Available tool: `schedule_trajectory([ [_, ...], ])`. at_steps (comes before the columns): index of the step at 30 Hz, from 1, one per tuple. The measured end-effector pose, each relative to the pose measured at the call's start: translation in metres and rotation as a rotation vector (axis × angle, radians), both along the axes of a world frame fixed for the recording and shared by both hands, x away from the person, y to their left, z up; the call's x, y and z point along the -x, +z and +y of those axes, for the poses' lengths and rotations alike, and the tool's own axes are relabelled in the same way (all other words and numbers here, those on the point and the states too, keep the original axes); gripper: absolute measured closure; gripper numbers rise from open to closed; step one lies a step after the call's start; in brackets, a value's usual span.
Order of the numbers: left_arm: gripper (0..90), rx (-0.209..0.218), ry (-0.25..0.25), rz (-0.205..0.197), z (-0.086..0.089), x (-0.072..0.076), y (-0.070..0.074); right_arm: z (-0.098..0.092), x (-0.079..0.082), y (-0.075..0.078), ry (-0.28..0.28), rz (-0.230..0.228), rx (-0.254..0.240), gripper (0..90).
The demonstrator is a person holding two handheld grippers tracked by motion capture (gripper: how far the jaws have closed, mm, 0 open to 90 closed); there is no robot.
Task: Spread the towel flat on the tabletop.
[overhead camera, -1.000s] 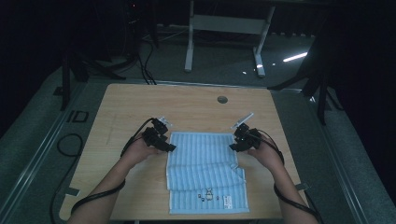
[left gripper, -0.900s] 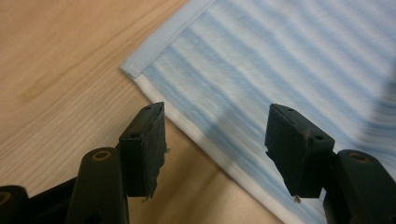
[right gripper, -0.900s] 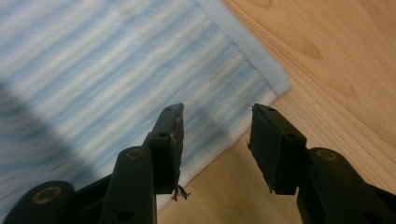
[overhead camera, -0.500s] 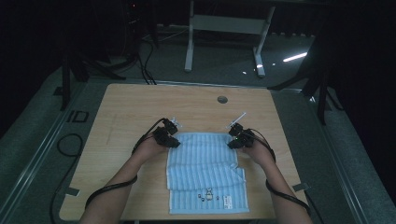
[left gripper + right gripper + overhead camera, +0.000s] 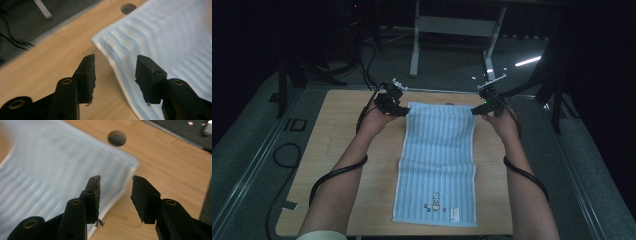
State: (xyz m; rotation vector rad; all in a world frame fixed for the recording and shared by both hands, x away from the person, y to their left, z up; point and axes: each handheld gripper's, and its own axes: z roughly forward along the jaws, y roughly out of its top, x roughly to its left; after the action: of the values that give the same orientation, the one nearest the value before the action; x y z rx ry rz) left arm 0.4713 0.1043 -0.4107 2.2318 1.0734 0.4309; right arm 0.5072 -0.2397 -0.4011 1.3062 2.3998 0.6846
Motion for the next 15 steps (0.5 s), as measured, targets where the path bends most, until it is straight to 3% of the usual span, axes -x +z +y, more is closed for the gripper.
schedule_trajectory([
  [4,47.4,-0.019,-0.090,0.094,0.001,0.014,-0.031,0.005,0.013,-0.018,0.092,0.058,0.036,56.6],
  [7,47.5,-0.041,-0.141,0.132,0.000,0.026,-0.054,0.012,0.031,-0.038,0.172,0.100,0.052,57.9],
  [12,47.5,-0.024,-0.198,0.157,-0.004,0.047,-0.072,0.023,0.068,-0.066,0.281,0.149,0.058,64.9],
  [13,47.5,-0.024,-0.198,0.157,-0.004,0.047,-0.072,0.024,0.074,-0.072,0.296,0.157,0.067,67.3],
  [15,47.5,-0.009,-0.241,0.167,-0.009,0.062,-0.080,0.025,0.084,-0.083,0.305,0.174,0.064,72.3],
])
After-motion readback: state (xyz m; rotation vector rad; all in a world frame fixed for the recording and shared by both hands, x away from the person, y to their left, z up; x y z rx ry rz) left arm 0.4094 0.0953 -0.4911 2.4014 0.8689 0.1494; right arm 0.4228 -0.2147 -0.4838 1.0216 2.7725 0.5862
